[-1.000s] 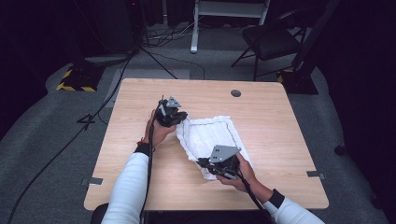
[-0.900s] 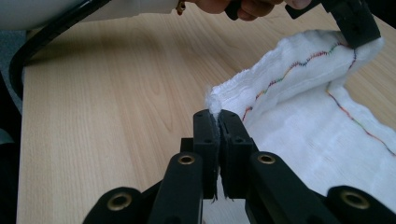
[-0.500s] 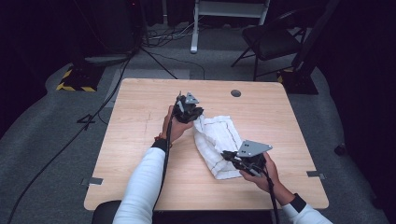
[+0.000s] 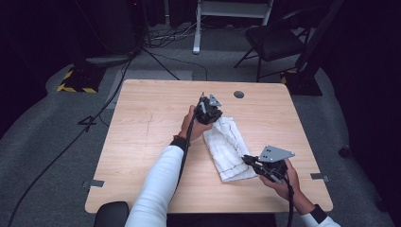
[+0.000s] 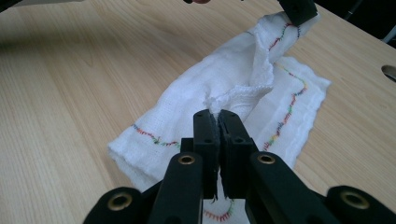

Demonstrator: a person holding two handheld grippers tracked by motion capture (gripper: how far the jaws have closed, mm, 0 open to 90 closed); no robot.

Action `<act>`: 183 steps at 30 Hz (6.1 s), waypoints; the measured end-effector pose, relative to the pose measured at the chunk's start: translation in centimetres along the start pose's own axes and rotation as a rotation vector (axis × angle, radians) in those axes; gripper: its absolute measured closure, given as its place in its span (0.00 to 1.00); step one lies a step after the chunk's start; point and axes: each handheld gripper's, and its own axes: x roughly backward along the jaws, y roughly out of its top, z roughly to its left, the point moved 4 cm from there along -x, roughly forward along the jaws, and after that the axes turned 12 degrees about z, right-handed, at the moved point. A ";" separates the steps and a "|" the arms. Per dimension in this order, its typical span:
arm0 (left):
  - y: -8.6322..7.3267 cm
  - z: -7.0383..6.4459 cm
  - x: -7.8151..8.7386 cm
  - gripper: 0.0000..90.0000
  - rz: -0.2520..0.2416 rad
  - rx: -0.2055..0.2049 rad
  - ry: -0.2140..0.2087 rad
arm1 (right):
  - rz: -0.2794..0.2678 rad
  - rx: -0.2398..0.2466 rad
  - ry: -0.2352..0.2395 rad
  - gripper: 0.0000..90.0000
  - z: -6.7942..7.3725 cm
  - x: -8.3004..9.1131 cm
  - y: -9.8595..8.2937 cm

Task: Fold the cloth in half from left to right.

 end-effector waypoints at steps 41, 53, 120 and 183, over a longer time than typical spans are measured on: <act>-1.2 -4.1 2.2 0.24 -0.002 -0.046 -0.044 | 0.129 -0.178 -0.039 0.47 -3.0 1.0 -6.2; -6.5 -12.2 3.0 0.30 0.090 -0.245 -0.177 | 0.189 -0.105 -0.058 0.51 -4.7 -1.4 -5.5; -6.9 -1.1 0.8 0.23 0.146 -0.033 0.024 | 0.201 -0.157 -0.031 0.49 -11.0 -13.0 4.2; -5.1 0.5 4.5 0.67 -0.008 -0.087 -0.064 | -0.006 0.013 -0.018 0.94 -8.1 -7.1 8.0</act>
